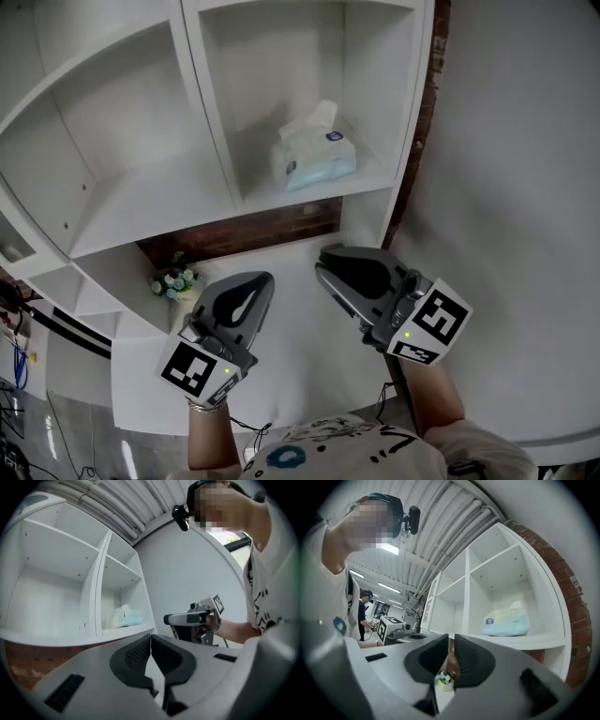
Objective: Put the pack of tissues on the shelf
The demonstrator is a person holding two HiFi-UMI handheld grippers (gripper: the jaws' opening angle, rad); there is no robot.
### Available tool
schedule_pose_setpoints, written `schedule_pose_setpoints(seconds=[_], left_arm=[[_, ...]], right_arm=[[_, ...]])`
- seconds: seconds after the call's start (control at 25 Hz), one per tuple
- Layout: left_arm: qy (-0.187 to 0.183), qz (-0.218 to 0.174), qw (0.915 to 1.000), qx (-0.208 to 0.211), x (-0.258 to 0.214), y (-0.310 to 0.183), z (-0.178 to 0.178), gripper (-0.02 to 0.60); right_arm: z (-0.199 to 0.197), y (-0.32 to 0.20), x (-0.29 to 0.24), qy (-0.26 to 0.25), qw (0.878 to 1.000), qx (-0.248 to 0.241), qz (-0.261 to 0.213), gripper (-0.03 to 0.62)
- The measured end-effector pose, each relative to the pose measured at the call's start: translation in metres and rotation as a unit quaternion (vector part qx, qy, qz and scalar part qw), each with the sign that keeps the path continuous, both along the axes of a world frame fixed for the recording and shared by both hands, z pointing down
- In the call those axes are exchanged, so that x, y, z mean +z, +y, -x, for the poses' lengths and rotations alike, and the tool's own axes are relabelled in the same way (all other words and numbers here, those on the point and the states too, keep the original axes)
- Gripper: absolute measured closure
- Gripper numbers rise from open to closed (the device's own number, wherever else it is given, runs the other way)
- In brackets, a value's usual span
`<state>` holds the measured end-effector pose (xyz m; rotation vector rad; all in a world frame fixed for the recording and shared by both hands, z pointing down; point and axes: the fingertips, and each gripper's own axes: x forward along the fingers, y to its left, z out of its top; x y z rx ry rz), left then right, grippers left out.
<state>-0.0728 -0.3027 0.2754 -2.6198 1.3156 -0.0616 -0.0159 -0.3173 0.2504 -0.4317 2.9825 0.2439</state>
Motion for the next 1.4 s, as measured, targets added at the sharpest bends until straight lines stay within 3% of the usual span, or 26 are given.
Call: schedule_pose_setpoints(seconds=[0.12,0.48,1.4], left_arm=[[0.025,0.014,0.9995,0.016,0.021,0.019,0.003,0.563],[0.055,0.037,0.9978,0.001,0.057,0.044,0.015,0.567],[0.058,0.027,0.9979,0.013,0.051,0.059,0.008,0.568]], right_arm=[[0.005,0.024,0.018,0.001,1.0,-0.018,-0.011,0.554],[0.023,0.055,0.059,0.031,0.999,-0.02,0.01,0.568],[0.025,0.066,0.072,0.05,0.998,-0.015,0.018,0.569]])
